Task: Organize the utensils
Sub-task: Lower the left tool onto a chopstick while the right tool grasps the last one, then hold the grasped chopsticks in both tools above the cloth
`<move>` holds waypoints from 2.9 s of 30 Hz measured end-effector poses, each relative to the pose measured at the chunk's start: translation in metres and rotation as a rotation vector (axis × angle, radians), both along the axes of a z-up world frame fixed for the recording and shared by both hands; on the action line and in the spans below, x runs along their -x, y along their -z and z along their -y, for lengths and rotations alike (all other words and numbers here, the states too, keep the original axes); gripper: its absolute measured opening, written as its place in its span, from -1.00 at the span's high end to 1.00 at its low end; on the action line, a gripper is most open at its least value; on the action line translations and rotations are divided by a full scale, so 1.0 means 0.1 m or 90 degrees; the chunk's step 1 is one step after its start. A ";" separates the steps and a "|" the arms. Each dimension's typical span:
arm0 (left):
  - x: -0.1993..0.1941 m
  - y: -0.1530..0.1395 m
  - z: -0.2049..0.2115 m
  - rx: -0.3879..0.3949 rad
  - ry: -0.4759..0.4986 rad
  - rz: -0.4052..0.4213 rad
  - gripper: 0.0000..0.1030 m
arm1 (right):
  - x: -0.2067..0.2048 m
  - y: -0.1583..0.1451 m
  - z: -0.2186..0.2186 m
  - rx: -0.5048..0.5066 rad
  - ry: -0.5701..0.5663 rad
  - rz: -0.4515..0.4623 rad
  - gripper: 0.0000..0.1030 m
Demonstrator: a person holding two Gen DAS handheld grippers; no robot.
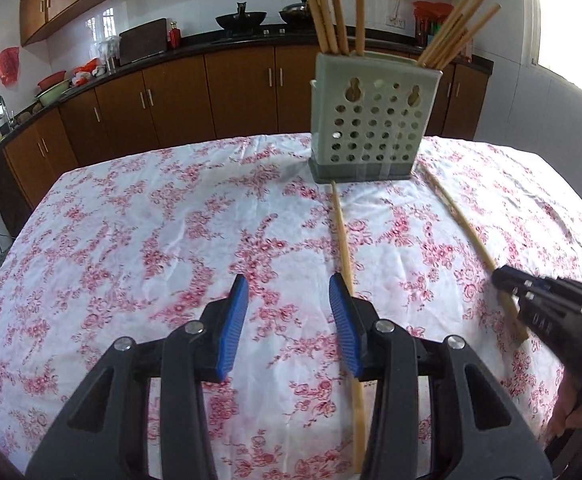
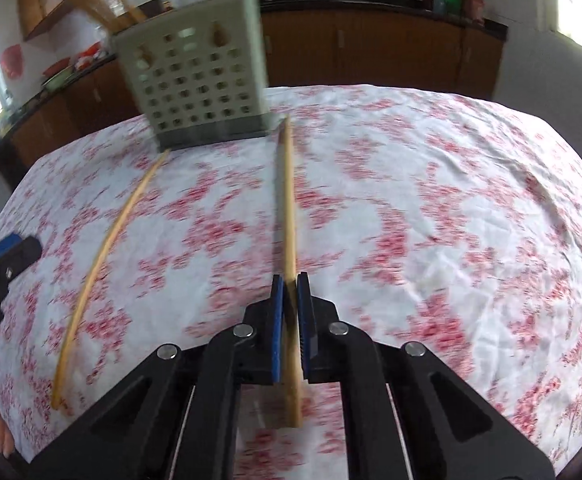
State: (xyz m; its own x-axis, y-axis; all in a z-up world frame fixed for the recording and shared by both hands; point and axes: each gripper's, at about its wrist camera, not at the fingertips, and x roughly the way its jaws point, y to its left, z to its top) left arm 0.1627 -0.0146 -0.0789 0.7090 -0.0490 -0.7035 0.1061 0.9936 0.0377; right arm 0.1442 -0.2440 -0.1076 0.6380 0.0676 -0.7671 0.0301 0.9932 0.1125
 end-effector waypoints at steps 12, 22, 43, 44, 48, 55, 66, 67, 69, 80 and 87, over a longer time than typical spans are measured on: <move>-0.07 0.22 0.25 -0.020 0.027 -0.044 0.18 | 0.04 0.01 0.30 0.009 0.025 0.002 0.85; -0.18 0.34 0.31 -0.064 0.008 -0.071 0.77 | 0.01 0.00 0.26 0.022 0.014 0.003 0.85; -0.56 0.33 -0.54 0.004 -0.117 -0.078 0.63 | -0.22 0.01 0.06 0.052 -0.017 0.003 0.83; -0.57 0.33 -0.55 0.011 -0.116 -0.078 0.63 | -0.21 0.01 0.04 0.059 -0.021 0.005 0.83; -0.57 0.33 -0.55 0.016 -0.115 -0.078 0.61 | -0.20 0.01 0.01 0.065 -0.025 0.006 0.84; -0.57 0.34 -0.53 0.008 -0.112 -0.077 0.60 | -0.19 0.02 -0.02 0.081 -0.026 0.008 0.84; -0.57 0.34 -0.54 0.007 -0.113 -0.077 0.59 | -0.19 0.02 0.01 0.069 -0.027 0.007 0.83; -0.57 0.34 -0.54 0.007 -0.112 -0.077 0.59 | -0.19 0.02 0.02 0.069 -0.027 0.007 0.83; -0.57 0.34 -0.54 0.007 -0.111 -0.077 0.59 | -0.20 0.02 0.02 0.069 -0.026 0.007 0.83; -0.57 0.33 -0.55 0.018 -0.106 -0.077 0.59 | -0.20 0.02 0.02 0.062 -0.026 0.007 0.83; -0.37 0.33 -0.50 -0.013 -0.060 -0.083 0.59 | -0.16 0.01 0.08 0.042 -0.031 0.006 0.84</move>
